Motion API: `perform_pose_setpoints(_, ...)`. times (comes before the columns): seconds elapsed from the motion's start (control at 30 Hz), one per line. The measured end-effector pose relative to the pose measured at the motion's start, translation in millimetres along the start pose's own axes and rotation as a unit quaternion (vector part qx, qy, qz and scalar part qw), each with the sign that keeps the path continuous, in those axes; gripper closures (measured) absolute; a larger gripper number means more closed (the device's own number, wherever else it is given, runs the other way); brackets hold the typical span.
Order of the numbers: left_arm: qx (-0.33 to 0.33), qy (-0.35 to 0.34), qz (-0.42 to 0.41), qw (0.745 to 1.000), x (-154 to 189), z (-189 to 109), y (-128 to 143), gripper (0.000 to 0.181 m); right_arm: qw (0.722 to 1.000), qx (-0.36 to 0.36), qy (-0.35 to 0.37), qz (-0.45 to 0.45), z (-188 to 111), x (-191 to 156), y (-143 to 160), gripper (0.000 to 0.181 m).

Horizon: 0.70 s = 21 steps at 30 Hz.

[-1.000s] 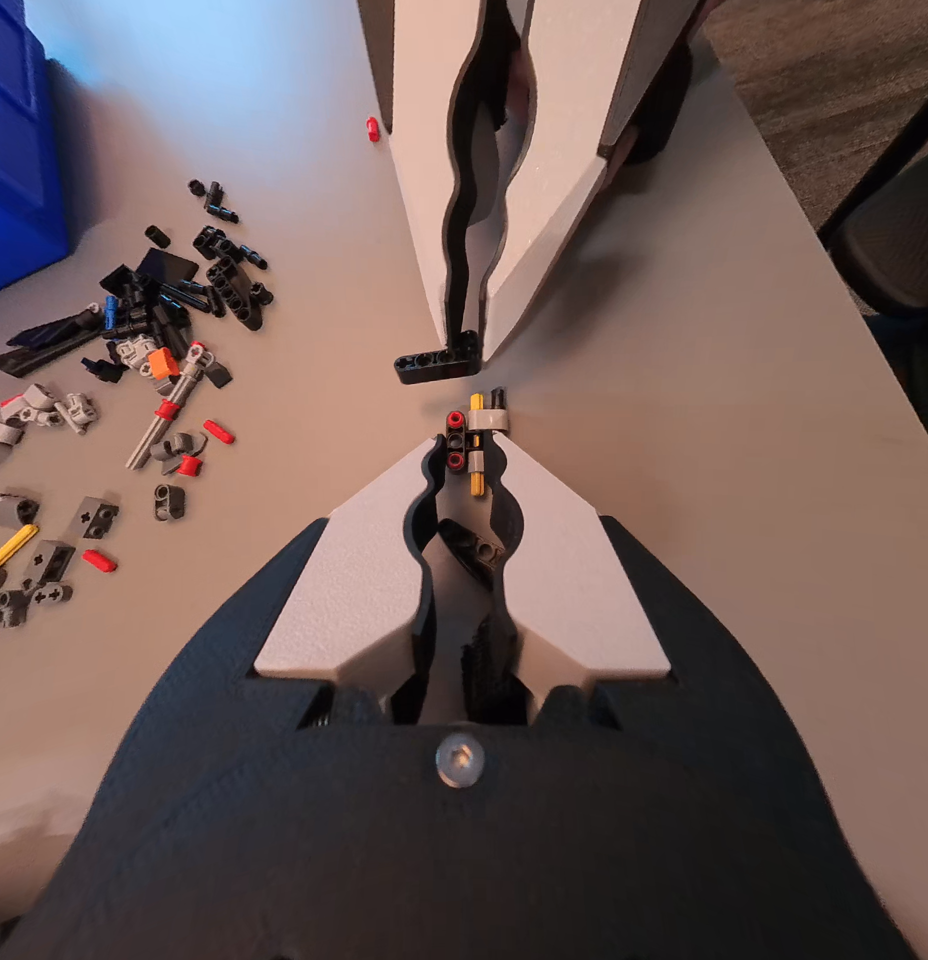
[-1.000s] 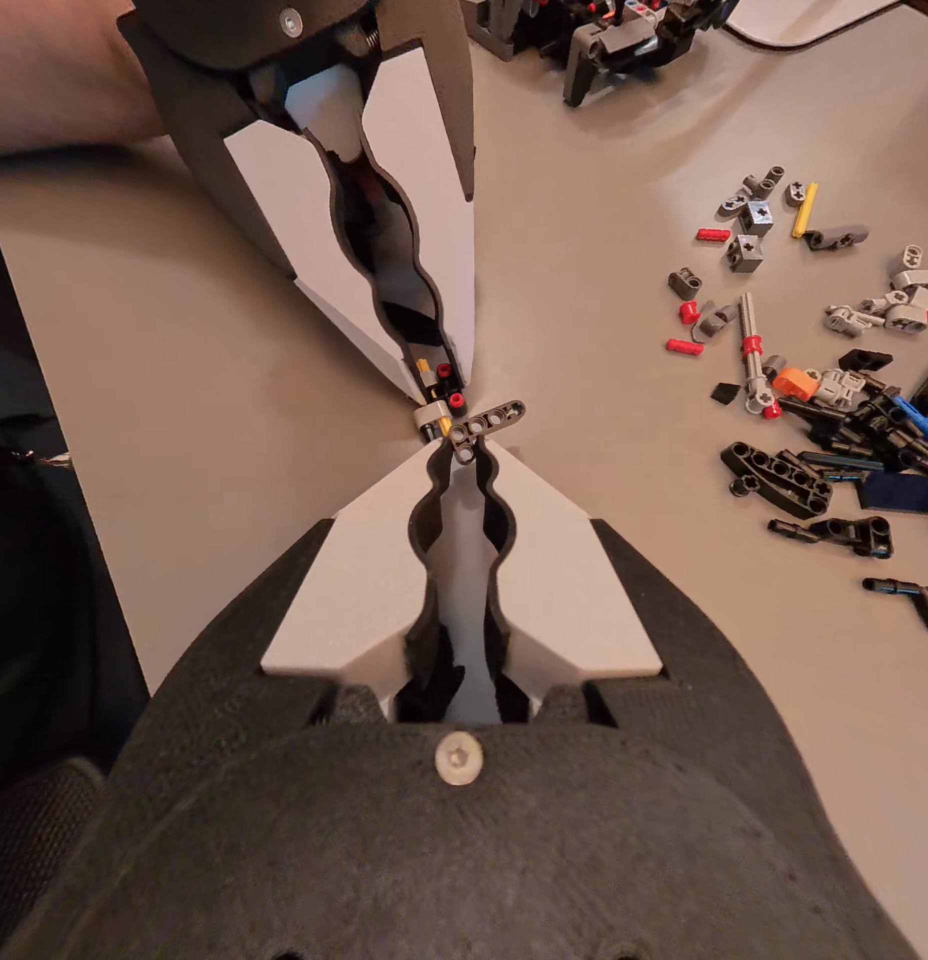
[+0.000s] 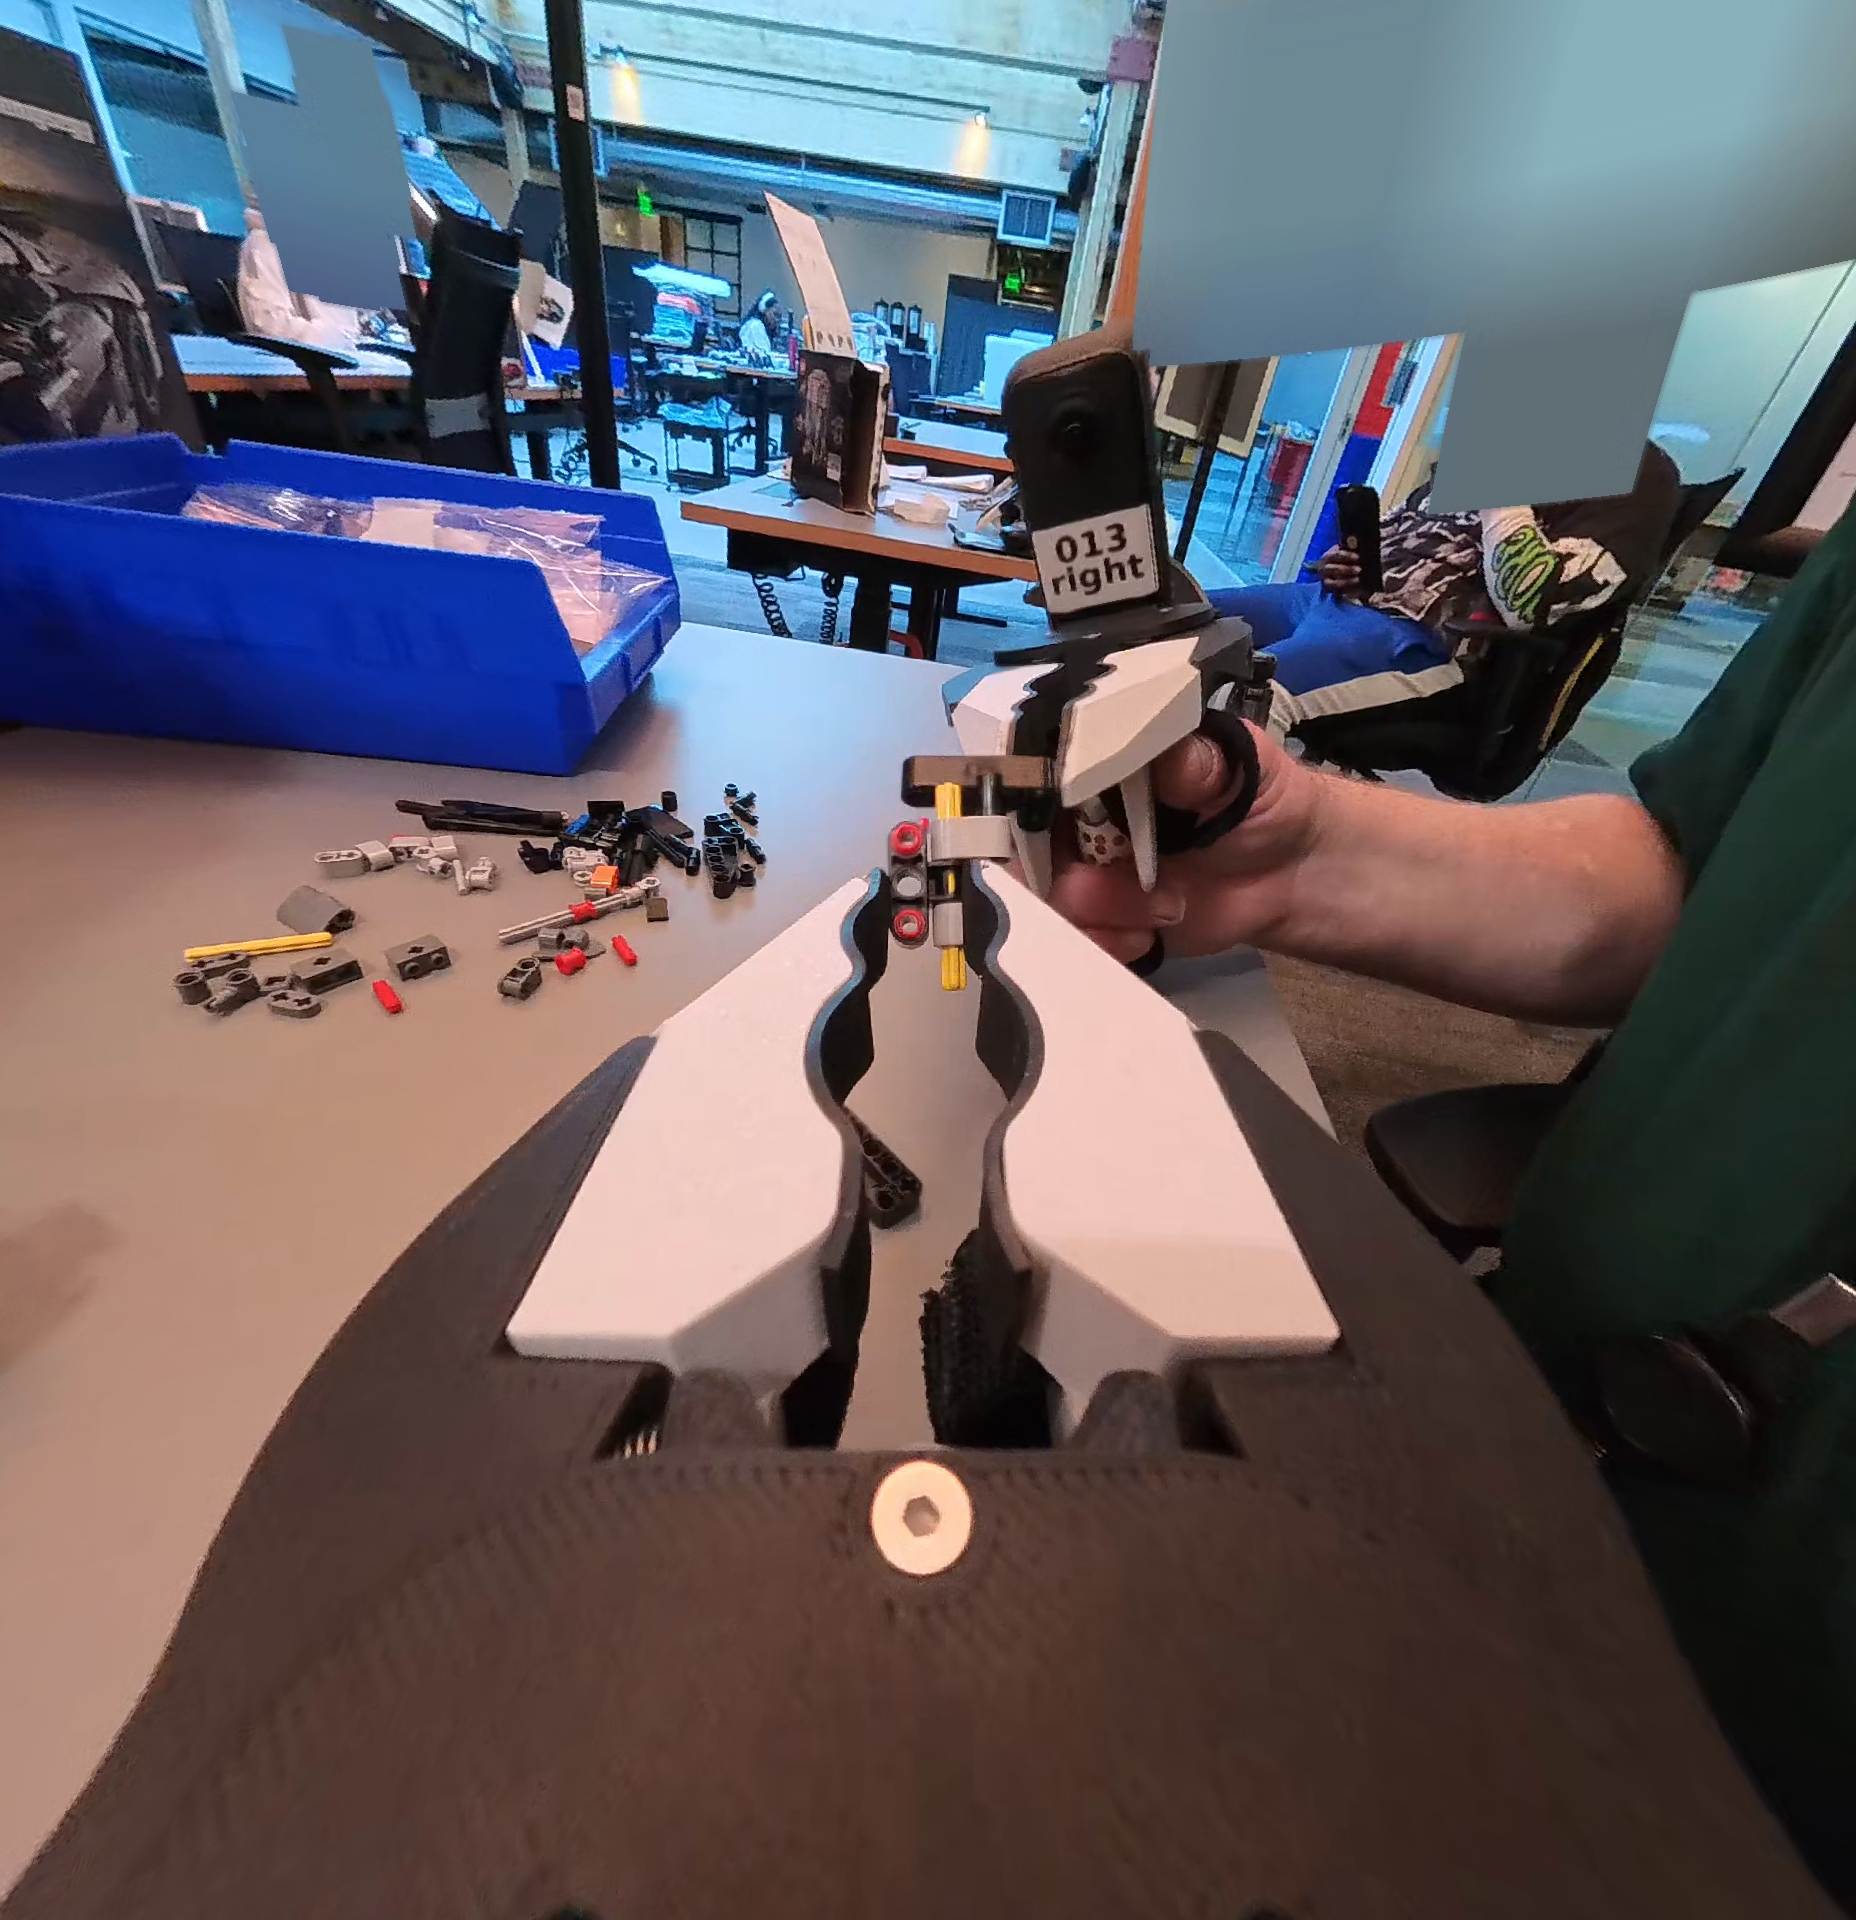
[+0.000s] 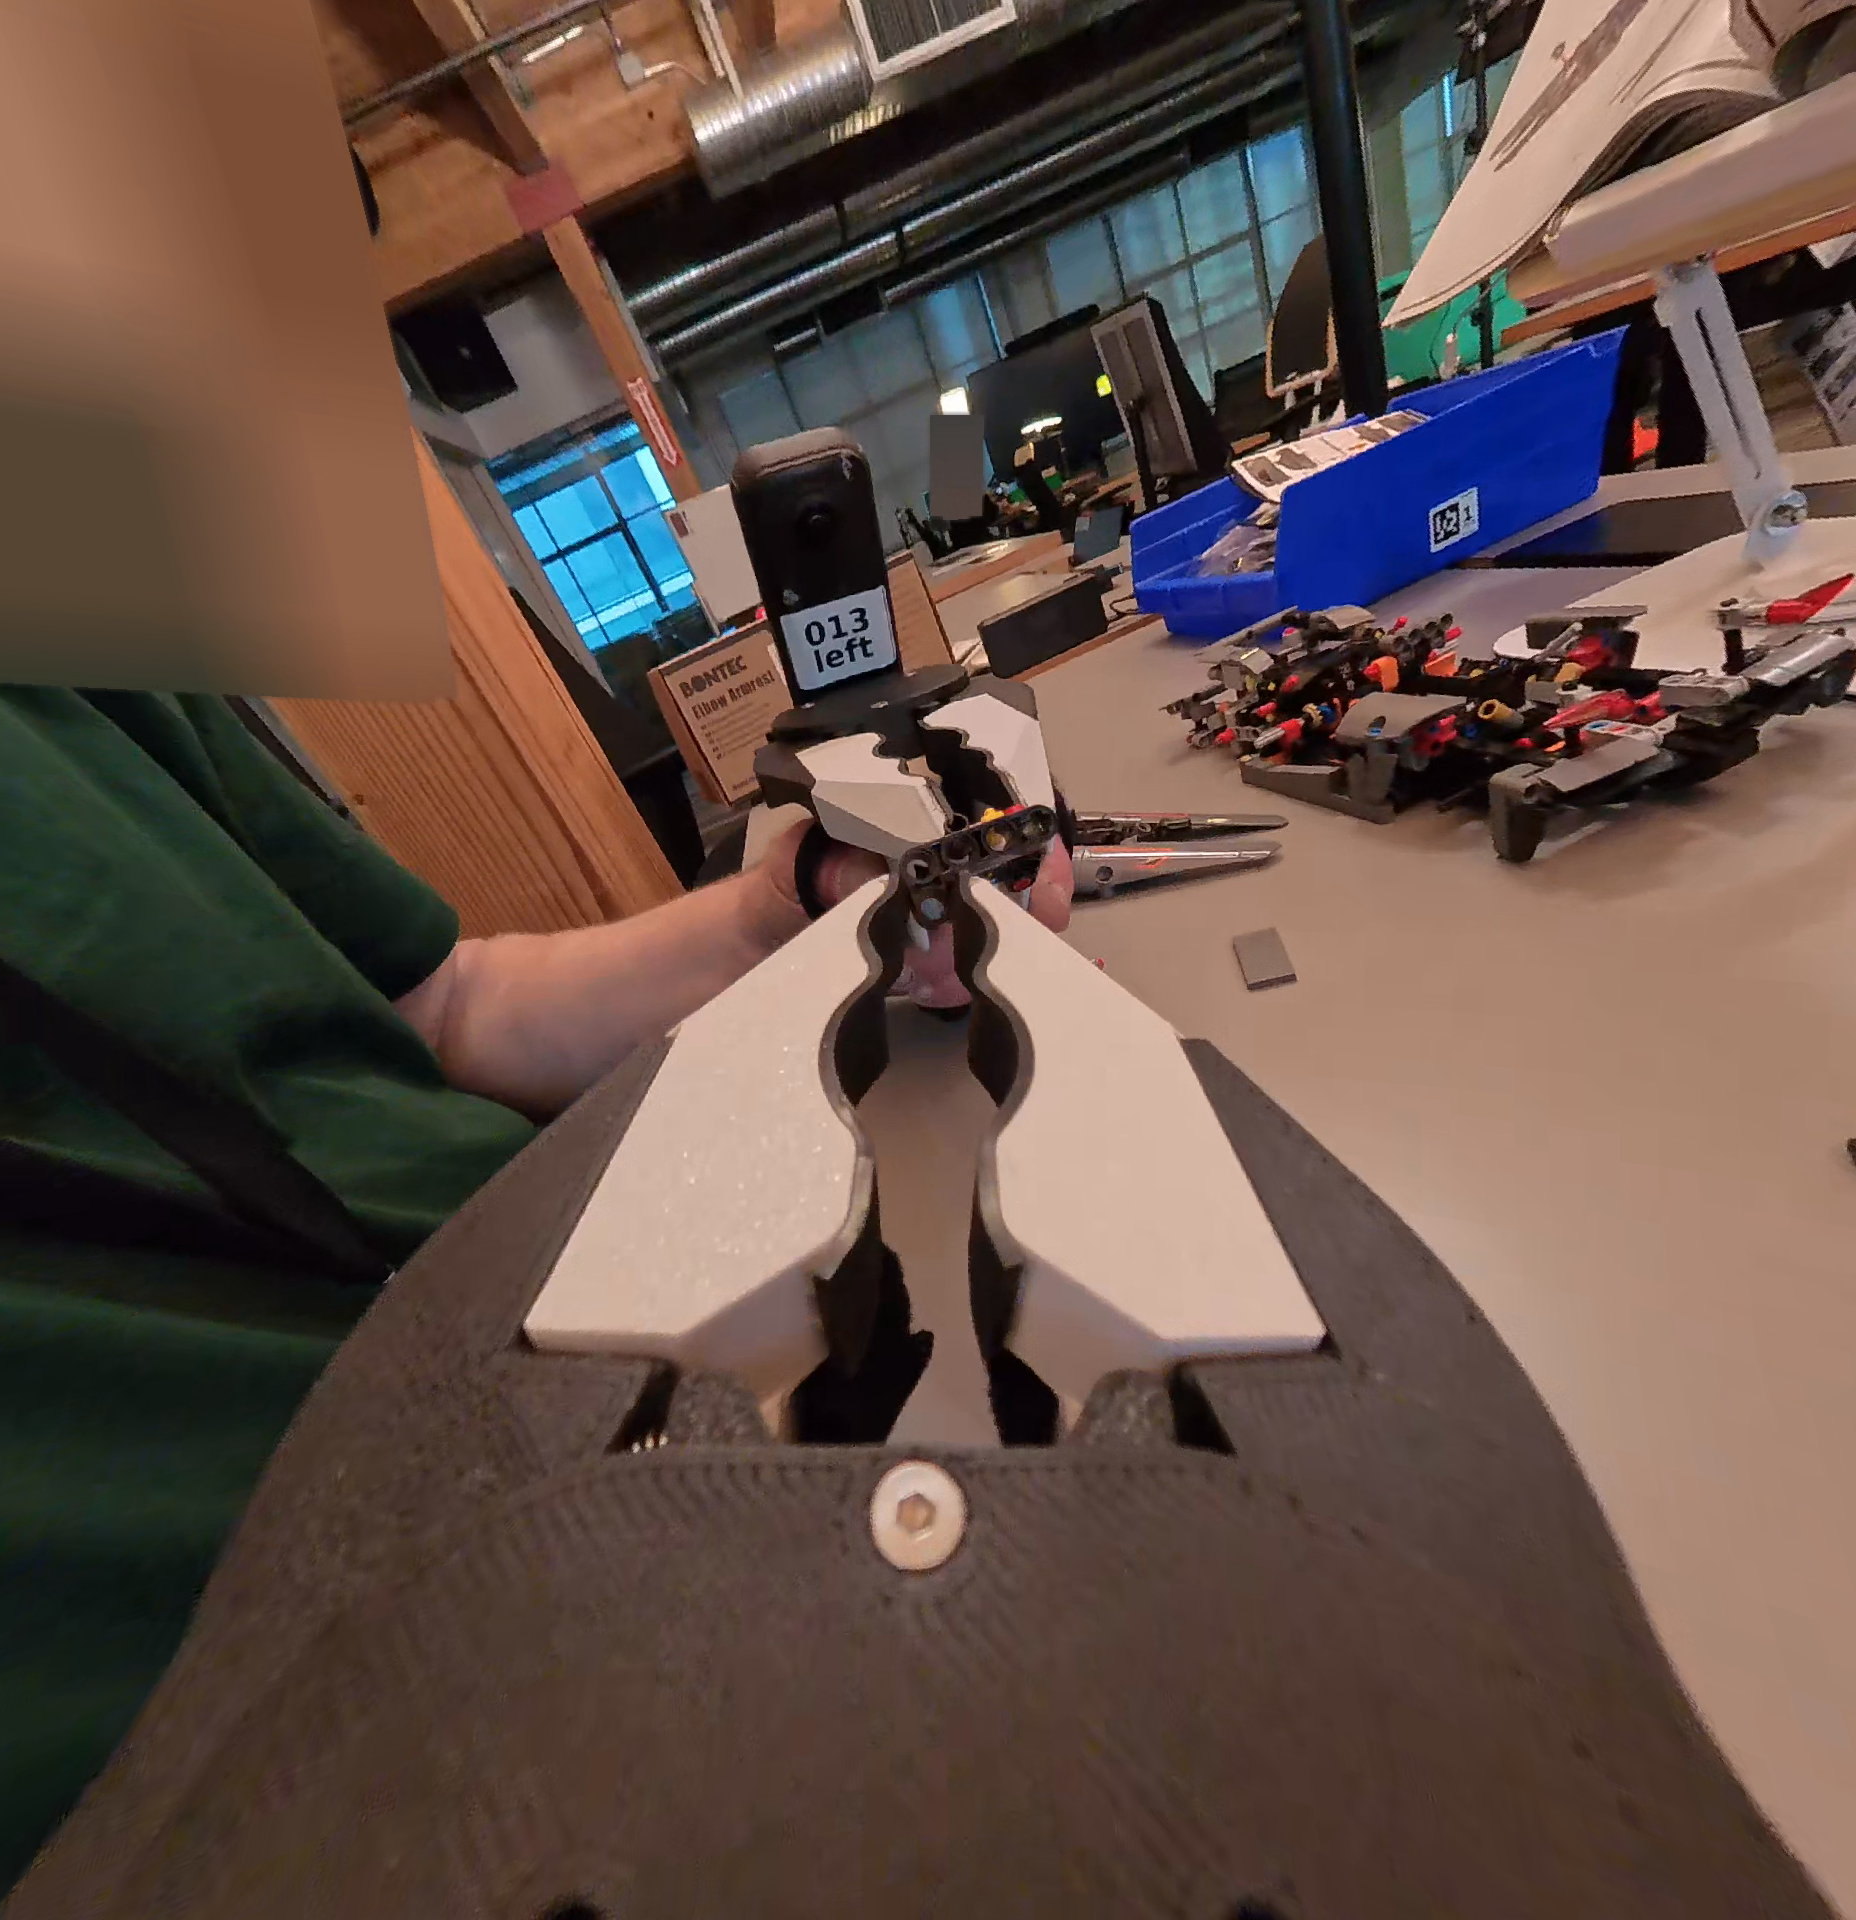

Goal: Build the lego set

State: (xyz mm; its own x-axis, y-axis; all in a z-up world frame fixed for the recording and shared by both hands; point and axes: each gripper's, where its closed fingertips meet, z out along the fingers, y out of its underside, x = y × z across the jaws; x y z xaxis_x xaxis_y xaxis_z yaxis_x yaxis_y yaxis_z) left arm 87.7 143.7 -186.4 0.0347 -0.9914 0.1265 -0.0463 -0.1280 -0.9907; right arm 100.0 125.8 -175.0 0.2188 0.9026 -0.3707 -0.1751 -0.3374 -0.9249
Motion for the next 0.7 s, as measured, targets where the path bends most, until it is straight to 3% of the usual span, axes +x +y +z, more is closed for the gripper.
perform_pose_setpoints(0.13, 0.002, -0.003, -0.002, 1.000, -2.8, 0.1, 1.0, 0.169, 1.000, 0.020, 0.001, -0.002, -1.3, 1.8, -5.6, 0.175)
perform_pose_setpoints(0.43, -0.005, 0.001, 0.007, 1.000, -1.3, 2.3, 5.2, 0.169, 0.999, -0.016, 0.008, -0.031, 3.0, 2.4, 1.7, 0.175)
perform_pose_setpoints(0.7, -0.056, -0.003, 0.047, 0.997, 6.2, 4.2, 19.6, 0.169, 0.991, -0.112, 0.013, -0.076, -3.7, 0.0, 19.6, 0.175)
